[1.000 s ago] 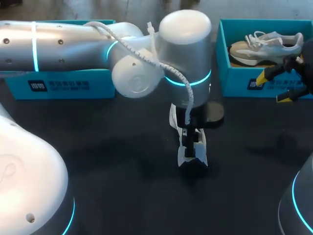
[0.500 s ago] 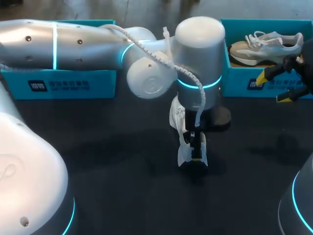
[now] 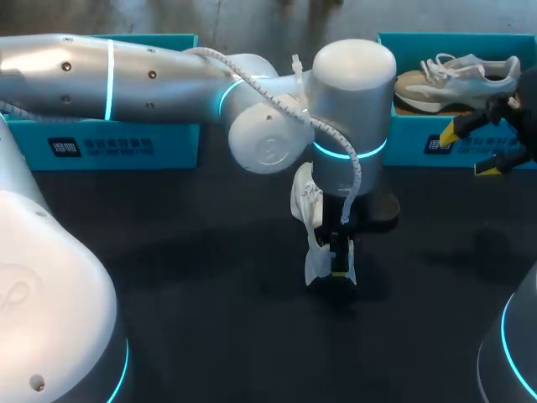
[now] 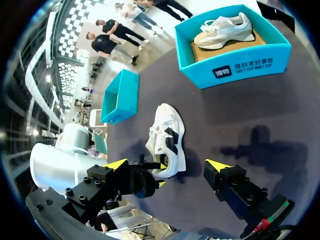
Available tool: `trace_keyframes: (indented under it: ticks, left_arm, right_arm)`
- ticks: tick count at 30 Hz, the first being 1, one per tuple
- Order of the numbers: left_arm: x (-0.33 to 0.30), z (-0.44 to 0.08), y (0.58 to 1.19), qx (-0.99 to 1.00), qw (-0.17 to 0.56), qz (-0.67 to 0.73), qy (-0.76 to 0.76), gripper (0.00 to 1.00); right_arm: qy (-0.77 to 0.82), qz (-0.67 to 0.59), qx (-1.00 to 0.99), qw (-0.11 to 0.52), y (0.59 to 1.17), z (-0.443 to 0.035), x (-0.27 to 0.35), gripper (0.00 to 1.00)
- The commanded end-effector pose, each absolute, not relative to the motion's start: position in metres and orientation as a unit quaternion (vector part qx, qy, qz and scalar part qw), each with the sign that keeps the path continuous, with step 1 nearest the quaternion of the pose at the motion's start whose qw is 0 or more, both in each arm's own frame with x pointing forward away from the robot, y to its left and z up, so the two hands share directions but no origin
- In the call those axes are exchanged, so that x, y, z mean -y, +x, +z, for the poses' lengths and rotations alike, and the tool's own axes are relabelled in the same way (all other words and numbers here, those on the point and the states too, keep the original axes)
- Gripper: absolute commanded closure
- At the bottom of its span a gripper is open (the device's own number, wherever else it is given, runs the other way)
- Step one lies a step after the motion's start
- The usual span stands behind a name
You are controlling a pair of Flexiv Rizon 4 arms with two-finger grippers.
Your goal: Take the shoe out of the shoebox, open the shoe tongue, remove and reinsert the insole, then place the shoe into the shoebox
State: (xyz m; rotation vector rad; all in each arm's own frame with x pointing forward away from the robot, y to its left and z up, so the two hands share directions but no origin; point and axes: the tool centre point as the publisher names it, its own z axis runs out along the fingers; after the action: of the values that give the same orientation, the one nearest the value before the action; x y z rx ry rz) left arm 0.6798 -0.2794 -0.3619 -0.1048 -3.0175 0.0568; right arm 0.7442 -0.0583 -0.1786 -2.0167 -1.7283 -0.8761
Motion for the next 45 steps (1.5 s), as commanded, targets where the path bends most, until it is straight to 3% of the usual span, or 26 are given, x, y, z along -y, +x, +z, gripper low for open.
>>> trace_keyframes:
  ticks: [1, 7, 9, 10, 12, 31, 45]
  left_arm:
    - [0.284, -0.368, 0.68, 0.997, 0.066, 0.016, -0.031, 0.51]
    - [0.284, -0.372, 0.678, 0.997, 0.071, 0.009, -0.022, 0.55]
    - [0.283, -0.374, 0.679, 0.997, 0.073, 0.008, -0.017, 0.65]
    - [0.283, -0.374, 0.679, 0.997, 0.074, 0.007, -0.013, 0.81]
    - [0.282, -0.374, 0.68, 0.997, 0.076, 0.007, -0.01, 1.0]
    - [0.269, -0.362, 0.683, 0.997, 0.076, 0.024, 0.006, 1.0]
    - [0.253, -0.305, 0.682, 0.995, 0.096, 0.026, -0.01, 1.0]
  right_arm:
    - [-0.712, -0.307, 0.608, 0.171, 0.744, -0.179, 0.058, 0.0]
    - [-0.712, -0.307, 0.608, 0.171, 0.744, -0.179, 0.058, 0.0]
    - [-0.712, -0.307, 0.608, 0.171, 0.744, -0.179, 0.058, 0.0]
    - [-0.712, -0.307, 0.608, 0.171, 0.744, -0.179, 0.058, 0.0]
    - [-0.712, -0.307, 0.608, 0.171, 0.744, -0.179, 0.058, 0.0]
    - [-0.712, -0.307, 0.608, 0.171, 0.744, -0.179, 0.058, 0.0]
    - [-0.712, -0.307, 0.608, 0.171, 0.744, -0.179, 0.058, 0.0]
